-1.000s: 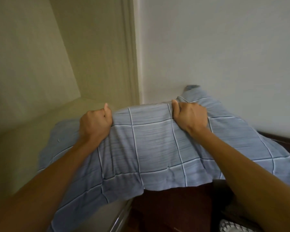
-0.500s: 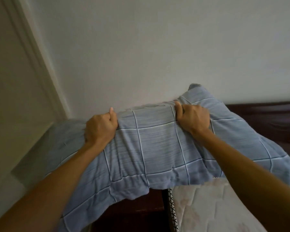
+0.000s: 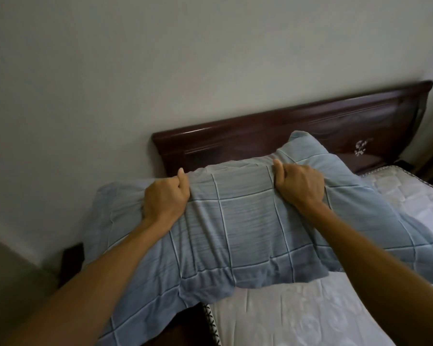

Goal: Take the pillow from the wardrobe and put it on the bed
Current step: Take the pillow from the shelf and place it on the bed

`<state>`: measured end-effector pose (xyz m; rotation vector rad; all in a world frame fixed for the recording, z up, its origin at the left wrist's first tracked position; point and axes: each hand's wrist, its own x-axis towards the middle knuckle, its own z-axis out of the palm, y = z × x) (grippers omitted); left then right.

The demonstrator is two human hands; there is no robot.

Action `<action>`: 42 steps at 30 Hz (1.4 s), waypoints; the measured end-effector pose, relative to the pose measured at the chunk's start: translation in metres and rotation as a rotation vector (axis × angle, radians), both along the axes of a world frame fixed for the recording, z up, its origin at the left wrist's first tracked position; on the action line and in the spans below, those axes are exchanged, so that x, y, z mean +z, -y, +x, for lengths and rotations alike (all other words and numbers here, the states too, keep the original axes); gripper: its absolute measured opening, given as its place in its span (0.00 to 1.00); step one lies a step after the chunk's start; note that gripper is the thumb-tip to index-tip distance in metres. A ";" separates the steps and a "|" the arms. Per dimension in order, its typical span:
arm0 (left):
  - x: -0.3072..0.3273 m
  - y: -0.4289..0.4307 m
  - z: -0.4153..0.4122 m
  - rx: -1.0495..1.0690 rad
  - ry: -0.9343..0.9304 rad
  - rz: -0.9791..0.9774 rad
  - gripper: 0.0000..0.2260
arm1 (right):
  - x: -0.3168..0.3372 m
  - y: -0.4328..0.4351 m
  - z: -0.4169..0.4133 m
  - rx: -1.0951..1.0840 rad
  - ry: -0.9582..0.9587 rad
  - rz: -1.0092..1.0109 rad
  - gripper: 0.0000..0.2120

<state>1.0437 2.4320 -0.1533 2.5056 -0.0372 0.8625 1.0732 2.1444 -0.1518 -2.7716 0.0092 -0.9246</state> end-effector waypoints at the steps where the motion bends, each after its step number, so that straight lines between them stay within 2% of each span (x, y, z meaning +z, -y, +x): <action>1: -0.011 0.016 0.009 -0.023 -0.020 0.002 0.27 | -0.012 0.017 0.006 -0.017 -0.006 -0.001 0.28; 14: -0.174 0.193 0.072 -0.157 -0.350 -0.032 0.26 | -0.172 0.195 0.066 -0.128 -0.205 -0.125 0.26; 22: -0.282 0.271 0.105 -0.102 -0.450 0.039 0.26 | -0.285 0.266 0.099 -0.148 -0.359 -0.102 0.27; 26: -0.327 0.296 0.126 -0.068 -0.529 0.042 0.26 | -0.330 0.287 0.121 -0.134 -0.329 -0.117 0.25; 33: -0.375 0.327 0.167 -0.097 -0.493 0.022 0.26 | -0.383 0.319 0.171 -0.104 -0.264 -0.128 0.25; 39: -0.417 0.344 0.202 -0.086 -0.458 0.045 0.25 | -0.427 0.338 0.217 -0.090 -0.293 -0.128 0.25; 42: -0.448 0.343 0.211 -0.065 -0.521 0.094 0.26 | -0.457 0.339 0.228 -0.037 -0.367 -0.079 0.21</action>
